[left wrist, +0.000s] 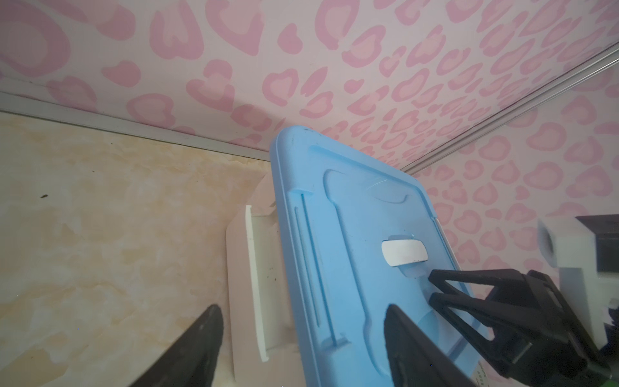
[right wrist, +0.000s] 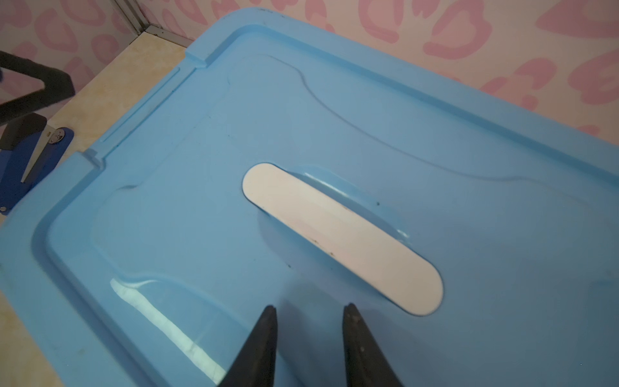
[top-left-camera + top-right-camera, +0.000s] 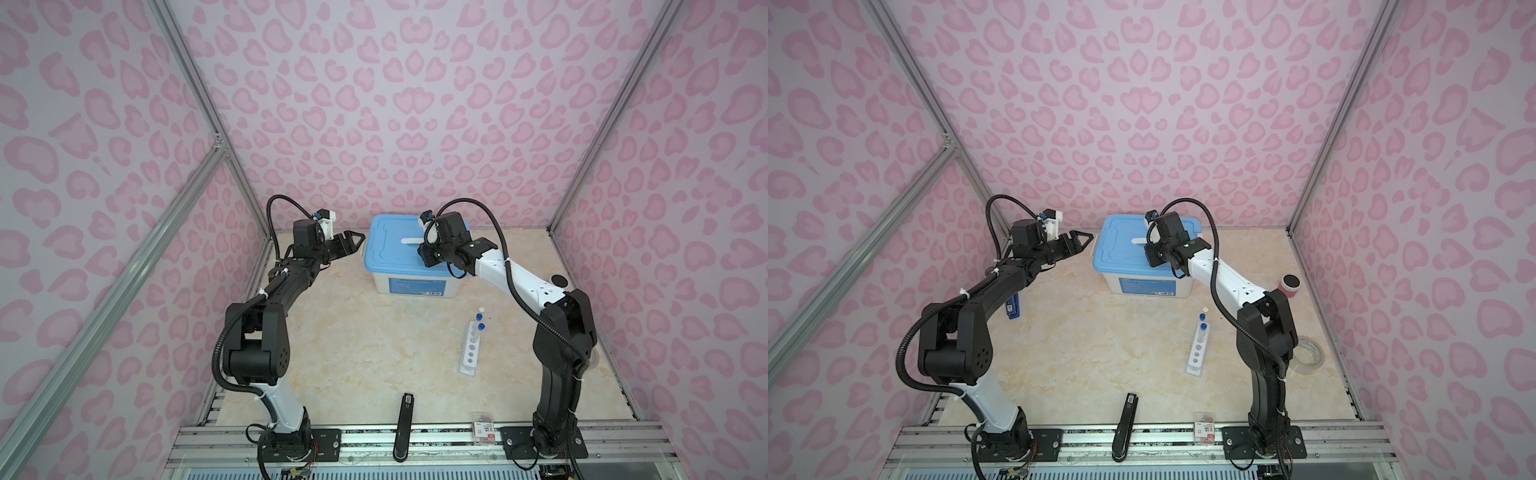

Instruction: Organize the chemistry lab equipment

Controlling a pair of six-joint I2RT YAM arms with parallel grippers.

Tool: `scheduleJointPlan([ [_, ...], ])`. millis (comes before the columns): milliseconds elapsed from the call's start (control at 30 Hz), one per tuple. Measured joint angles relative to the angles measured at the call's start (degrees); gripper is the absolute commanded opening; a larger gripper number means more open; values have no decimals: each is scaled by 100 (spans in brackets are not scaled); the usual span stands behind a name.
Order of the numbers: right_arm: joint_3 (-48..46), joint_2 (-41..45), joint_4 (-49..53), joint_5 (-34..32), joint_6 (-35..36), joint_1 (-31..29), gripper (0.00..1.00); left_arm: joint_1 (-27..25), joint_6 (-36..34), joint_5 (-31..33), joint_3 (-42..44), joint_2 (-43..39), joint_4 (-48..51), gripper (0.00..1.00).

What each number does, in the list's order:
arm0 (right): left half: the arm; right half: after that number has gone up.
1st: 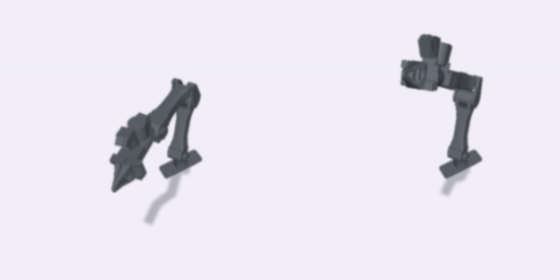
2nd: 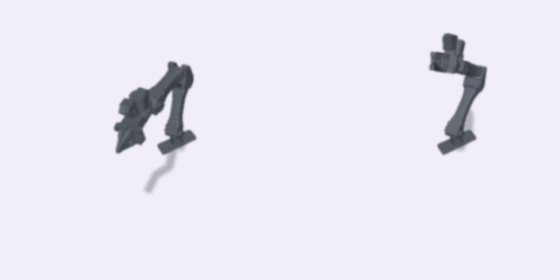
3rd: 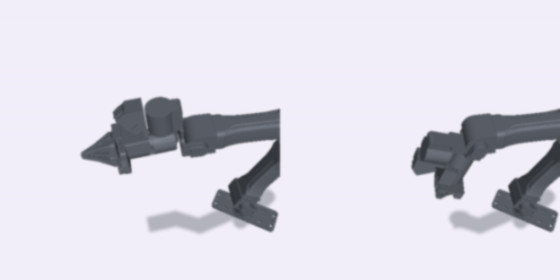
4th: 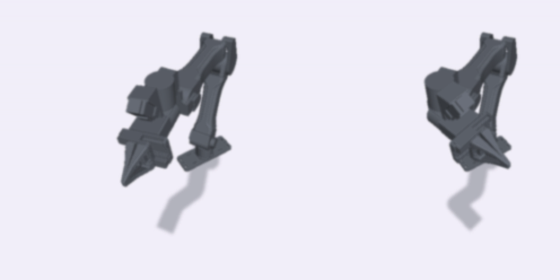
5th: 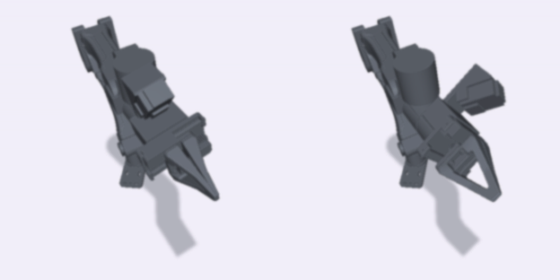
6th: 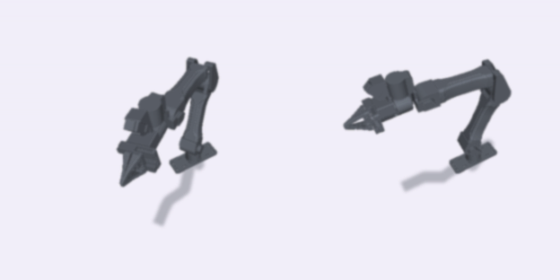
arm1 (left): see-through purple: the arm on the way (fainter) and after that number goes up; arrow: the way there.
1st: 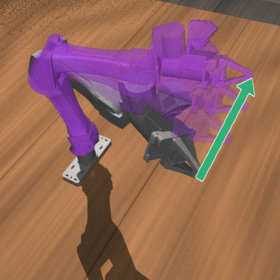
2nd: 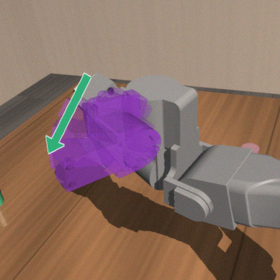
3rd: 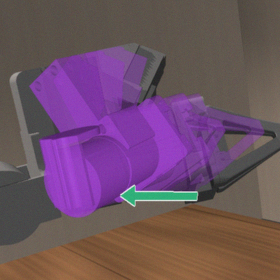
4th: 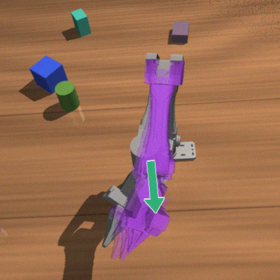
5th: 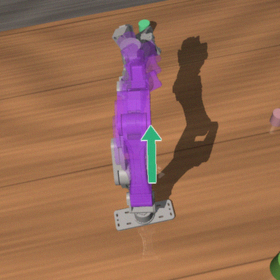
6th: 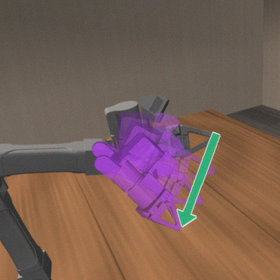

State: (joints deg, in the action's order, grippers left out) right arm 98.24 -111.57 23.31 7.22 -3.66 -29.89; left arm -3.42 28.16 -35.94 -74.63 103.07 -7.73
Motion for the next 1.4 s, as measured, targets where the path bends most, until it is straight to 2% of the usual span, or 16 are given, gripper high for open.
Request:
scheduleJointPlan([
  [167, 15, -57, -90, 31, 0, 0, 34, -4, 79, -101, -42, 302, -2, 78],
  [267, 61, -103, -120, 37, 0, 0, 34, -9, 142, -232, -101, 481, -4, 75],
  [600, 166, -249, -240, 98, 0, 4, 34, -109, 179, -1069, -542, 1012, -81, 74],
  [833, 173, -275, -273, 138, 0, 4, 34, -118, 181, -1211, -651, 1180, -92, 72],
  [1100, 168, -313, -361, 181, -13, 4, 34, -114, 372, -1272, -695, 1250, -142, 62],
  [1300, 162, -317, -380, 186, -24, 2, 34, -114, 337, -1167, -706, 1228, -262, 52],
  [1400, 149, -319, -409, 192, -26, 2, 34, -125, 221, -1062, -706, 1147, -199, 50],
])
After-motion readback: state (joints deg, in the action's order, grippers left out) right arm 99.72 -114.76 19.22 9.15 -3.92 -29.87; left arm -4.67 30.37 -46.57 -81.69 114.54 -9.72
